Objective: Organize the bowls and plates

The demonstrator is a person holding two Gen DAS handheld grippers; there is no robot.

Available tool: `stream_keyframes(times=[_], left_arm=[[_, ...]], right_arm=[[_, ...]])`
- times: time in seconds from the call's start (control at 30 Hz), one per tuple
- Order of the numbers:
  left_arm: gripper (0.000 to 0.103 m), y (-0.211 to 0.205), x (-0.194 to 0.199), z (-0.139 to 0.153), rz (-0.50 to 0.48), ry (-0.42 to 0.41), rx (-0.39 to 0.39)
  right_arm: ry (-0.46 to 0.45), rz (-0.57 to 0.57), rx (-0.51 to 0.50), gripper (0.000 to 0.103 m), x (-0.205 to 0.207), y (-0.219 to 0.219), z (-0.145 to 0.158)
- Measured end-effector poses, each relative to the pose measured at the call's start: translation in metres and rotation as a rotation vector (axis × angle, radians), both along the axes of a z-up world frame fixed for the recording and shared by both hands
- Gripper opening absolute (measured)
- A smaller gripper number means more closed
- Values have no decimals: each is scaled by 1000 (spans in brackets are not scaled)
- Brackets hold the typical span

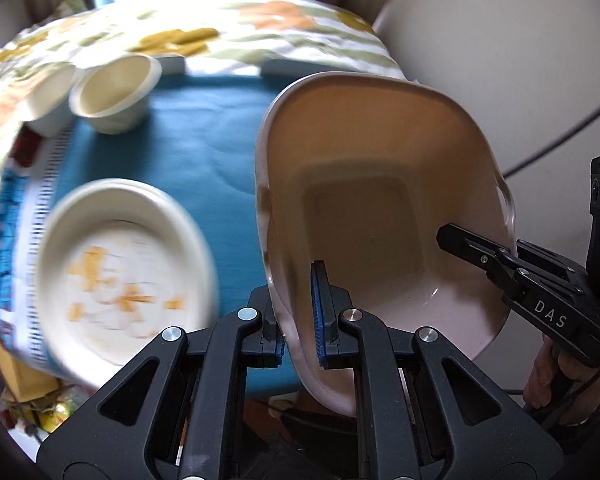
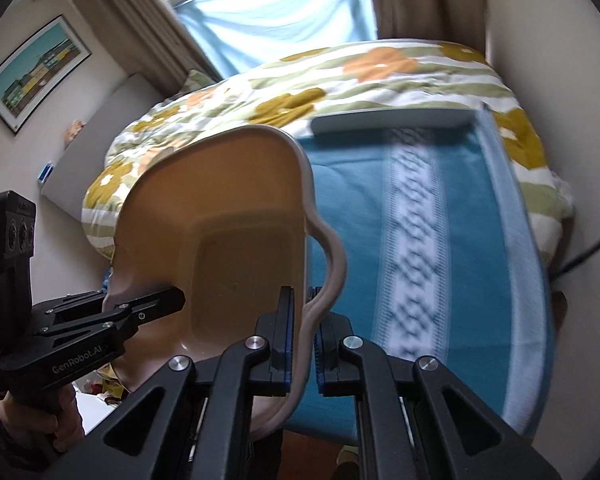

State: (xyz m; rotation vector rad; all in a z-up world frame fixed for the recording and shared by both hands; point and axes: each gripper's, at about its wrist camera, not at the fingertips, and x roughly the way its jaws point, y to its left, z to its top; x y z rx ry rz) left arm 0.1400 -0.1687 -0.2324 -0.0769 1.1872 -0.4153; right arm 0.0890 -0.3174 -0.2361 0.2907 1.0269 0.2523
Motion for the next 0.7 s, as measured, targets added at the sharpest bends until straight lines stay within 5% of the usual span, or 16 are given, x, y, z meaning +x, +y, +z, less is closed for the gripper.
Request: stream_keyframes(times=[0.33,0.7], left_arm=[[9,-71,7,-58,-46,75,27],[9,-85,14,-90,-59,118,49]], right_arm=[[78,-55,-20,8,1,-58,-57],[121,-62,-4,8,3,-74,-88]])
